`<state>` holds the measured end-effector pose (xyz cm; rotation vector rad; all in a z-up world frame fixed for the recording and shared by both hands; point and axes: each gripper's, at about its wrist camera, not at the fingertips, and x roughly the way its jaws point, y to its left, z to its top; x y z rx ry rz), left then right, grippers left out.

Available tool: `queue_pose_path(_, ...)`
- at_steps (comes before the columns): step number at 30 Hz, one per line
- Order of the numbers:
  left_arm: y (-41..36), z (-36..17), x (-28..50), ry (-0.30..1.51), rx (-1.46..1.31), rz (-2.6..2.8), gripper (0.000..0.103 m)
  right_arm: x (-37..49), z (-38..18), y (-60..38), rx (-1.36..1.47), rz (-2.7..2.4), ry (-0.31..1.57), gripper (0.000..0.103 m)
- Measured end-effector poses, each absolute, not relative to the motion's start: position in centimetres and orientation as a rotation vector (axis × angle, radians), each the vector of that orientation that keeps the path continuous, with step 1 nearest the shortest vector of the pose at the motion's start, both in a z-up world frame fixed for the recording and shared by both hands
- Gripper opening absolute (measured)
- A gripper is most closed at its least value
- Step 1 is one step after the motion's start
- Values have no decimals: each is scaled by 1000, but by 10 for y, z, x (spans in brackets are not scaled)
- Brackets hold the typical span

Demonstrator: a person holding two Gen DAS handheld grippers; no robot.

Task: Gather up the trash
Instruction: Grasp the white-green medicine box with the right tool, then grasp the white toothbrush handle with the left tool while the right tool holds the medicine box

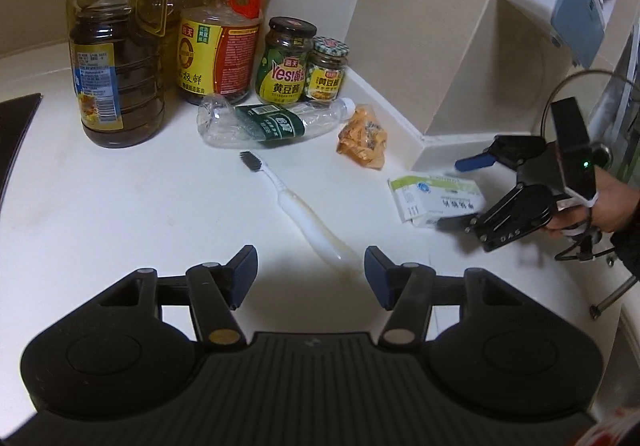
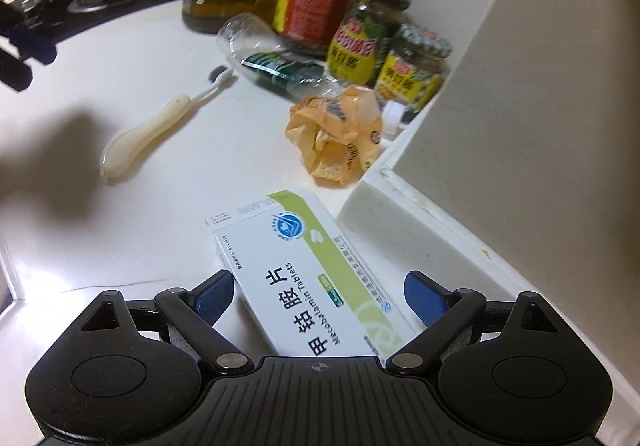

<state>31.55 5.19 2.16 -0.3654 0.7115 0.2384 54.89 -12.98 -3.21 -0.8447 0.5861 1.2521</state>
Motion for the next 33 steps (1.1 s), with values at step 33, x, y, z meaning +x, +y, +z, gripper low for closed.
queue_pose_path(33,64,-8,349,733,-406,240,55,487,-34,-184,-418,1123,847,81)
